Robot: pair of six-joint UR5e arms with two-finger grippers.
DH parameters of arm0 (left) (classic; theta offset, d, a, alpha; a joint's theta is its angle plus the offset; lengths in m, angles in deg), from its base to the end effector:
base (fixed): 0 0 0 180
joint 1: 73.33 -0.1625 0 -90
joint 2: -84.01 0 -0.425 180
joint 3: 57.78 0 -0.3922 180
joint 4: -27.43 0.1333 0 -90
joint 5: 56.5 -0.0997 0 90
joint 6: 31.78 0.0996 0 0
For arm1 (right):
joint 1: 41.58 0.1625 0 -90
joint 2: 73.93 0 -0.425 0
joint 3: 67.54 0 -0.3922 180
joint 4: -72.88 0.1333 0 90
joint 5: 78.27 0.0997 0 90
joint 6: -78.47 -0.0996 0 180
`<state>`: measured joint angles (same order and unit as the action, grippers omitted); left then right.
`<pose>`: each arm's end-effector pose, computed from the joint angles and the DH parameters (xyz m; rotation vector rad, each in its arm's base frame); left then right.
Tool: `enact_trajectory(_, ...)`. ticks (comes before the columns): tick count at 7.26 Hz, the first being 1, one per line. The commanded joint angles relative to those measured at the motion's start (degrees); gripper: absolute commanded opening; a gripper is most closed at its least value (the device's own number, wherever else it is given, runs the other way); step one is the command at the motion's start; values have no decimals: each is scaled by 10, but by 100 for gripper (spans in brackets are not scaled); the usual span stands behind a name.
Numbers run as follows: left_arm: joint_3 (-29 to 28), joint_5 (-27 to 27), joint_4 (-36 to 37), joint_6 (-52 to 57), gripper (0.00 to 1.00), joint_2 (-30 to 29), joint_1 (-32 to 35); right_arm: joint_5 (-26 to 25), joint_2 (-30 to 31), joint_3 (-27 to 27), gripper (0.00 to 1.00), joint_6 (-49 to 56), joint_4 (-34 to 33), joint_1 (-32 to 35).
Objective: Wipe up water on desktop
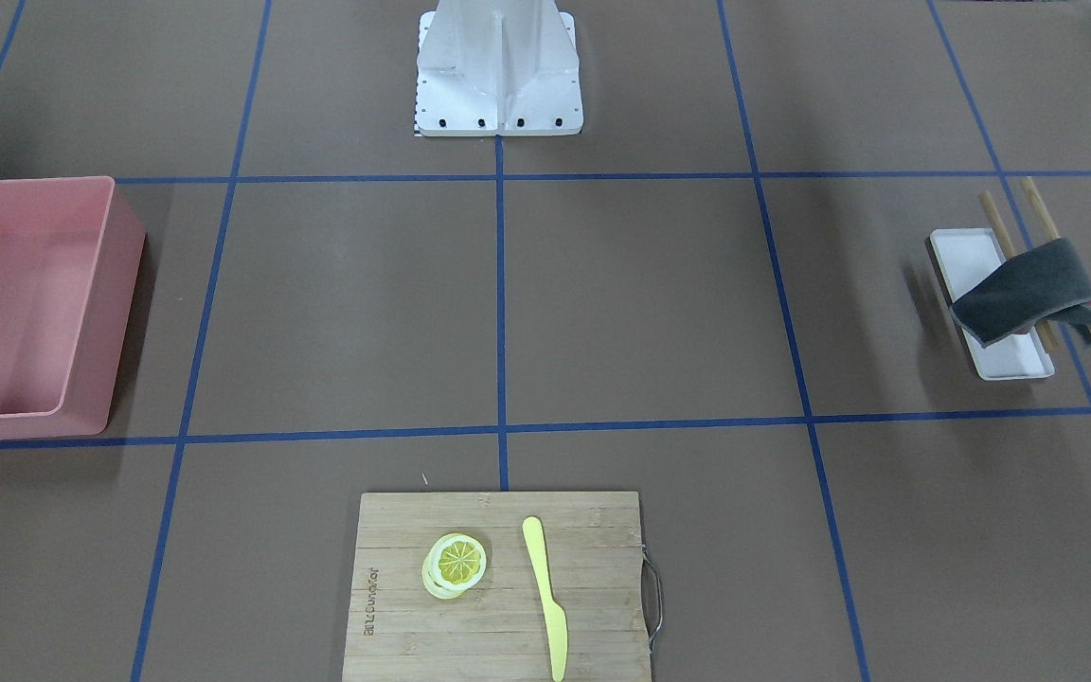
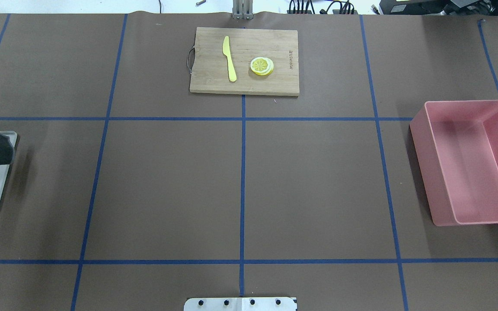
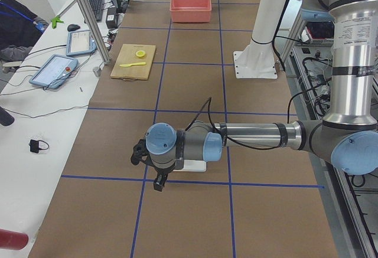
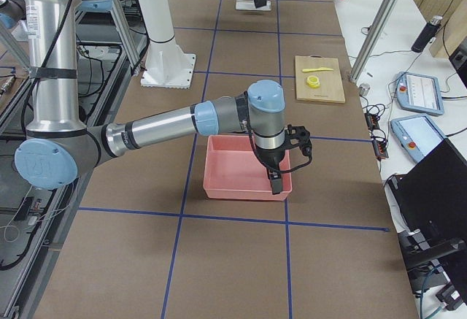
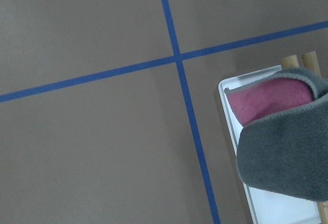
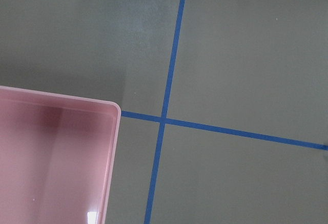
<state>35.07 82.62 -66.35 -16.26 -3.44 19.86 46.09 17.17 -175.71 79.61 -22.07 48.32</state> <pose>-0.0845 -0.4734 0.6430 0.2057 0.8367 0.2323 0.0762 -0.4816 0.5318 0.2106 -0.5956 -0.0843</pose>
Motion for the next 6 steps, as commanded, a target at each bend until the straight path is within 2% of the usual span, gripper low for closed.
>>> enact_trajectory(1, 8, -1, -28, -12, 99, -31, 1, 1, 2, 3, 100, 0, 0, 0)
enact_trajectory(2, 24, 0, -36, -23, 99, -36, 2, 1, 4, 7, 100, 0, 0, 0)
enact_trajectory(4, 20, -1, -78, -60, 98, -50, -1, 2, 8, 7, 100, 0, 0, 0)
enact_trajectory(5, 19, 1, -97, -135, 98, -43, -2, 2, 12, 6, 100, 1, 0, 0)
enact_trajectory(6, 16, -2, -157, -210, 98, -14, -18, 2, 12, 7, 100, 1, 0, 0)
